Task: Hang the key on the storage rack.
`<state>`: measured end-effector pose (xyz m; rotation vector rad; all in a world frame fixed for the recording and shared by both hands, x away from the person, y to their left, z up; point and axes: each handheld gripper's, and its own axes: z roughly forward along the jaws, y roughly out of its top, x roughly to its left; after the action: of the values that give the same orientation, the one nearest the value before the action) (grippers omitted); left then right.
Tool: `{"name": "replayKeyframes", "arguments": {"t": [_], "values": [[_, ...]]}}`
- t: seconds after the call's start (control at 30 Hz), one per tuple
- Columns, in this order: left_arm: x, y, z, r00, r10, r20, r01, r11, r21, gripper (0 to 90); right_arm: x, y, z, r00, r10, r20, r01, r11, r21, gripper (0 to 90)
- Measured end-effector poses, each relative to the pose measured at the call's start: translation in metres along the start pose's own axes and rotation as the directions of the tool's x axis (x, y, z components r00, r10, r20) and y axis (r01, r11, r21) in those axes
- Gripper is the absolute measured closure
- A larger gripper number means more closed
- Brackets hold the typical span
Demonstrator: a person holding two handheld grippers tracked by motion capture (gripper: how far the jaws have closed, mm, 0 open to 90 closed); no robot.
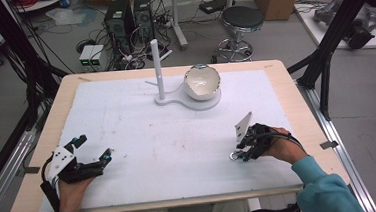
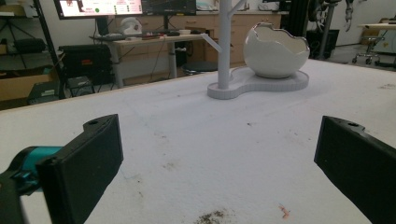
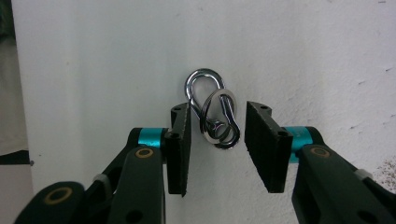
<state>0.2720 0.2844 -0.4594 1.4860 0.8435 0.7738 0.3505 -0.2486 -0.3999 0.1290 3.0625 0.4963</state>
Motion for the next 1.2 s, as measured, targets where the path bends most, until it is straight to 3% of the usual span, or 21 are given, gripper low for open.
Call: {"name": "replayKeyframes", "arguments": {"t": [0.43,0.8,1.2], "values": [[-0.0002,-0.0001,0.0,1.0,0.001,-0.001,-0.001,1.0,0.0,1.7,-0.0006,0.0012,-0.0008,0.9999,0.006,0.011,-0.006,1.0,0.002,77.9],[-0.0002,-0.0001,0.0,1.0,0.001,-0.001,-0.001,1.0,0.0,1.7,-0.0034,0.0018,-0.0028,0.9991,0.033,0.026,-0.032,0.999,-0.009,82.7],[-0.0002,-0.0001,0.0,1.0,0.001,0.0,-0.001,1.0,0.0,1.7,-0.0073,0.0002,-0.0042,0.9973,0.072,0.01,-0.072,0.997,-0.024,87.9]]}}
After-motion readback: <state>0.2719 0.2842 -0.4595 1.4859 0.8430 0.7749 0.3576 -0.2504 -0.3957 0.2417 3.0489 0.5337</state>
